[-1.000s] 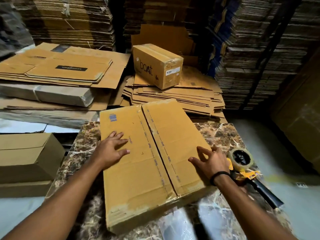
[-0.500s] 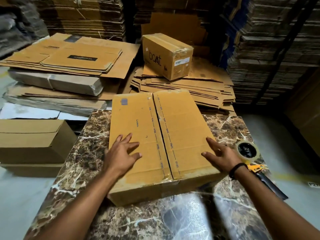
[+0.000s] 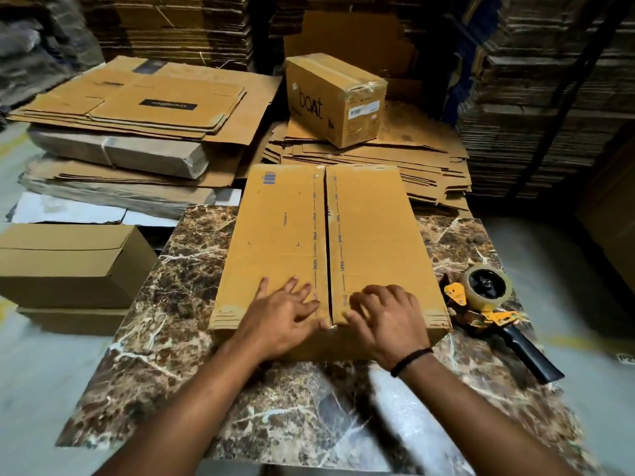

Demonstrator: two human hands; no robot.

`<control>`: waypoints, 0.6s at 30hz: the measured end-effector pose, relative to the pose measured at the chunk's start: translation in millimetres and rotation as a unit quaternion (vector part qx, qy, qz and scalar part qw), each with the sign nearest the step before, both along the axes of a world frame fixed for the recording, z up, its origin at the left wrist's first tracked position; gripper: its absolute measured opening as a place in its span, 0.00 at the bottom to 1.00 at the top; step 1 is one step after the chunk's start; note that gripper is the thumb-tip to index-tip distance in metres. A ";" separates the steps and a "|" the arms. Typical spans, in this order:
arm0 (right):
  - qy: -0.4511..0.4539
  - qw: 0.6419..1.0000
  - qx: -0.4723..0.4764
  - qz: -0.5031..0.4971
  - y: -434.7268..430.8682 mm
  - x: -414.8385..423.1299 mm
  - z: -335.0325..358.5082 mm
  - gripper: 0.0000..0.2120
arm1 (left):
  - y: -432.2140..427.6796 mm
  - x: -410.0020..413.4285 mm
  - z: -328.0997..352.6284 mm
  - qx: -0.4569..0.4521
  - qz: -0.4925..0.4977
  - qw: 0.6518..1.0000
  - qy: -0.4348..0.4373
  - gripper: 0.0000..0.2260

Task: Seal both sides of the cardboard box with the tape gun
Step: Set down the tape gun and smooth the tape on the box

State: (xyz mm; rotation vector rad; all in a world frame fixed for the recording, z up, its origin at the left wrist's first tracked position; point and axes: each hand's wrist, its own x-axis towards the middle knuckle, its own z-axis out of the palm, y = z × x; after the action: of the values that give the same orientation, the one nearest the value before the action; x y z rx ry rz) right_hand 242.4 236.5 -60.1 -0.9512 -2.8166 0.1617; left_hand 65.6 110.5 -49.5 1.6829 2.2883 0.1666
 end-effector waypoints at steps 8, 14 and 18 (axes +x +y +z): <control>0.053 0.988 0.137 0.051 0.4 -4.4 -40.5 0.30 | -6.6 3.3 -26.3 0.034 -0.060 0.990 0.120 0.34; 0.049 0.987 0.148 0.050 -1.7 -5.1 -38.1 0.30 | -7.3 4.7 -24.1 0.053 -0.027 0.992 0.112 0.38; 0.038 0.988 0.143 0.043 -3.0 -4.1 -37.0 0.30 | -6.3 8.2 -21.4 0.038 -0.043 0.987 0.149 0.36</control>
State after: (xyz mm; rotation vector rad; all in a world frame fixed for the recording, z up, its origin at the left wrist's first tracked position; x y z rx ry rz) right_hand 238.4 233.5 -97.0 -0.7423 -2.7130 -0.1886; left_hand 73.8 104.2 -70.9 1.9587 2.4378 -0.0185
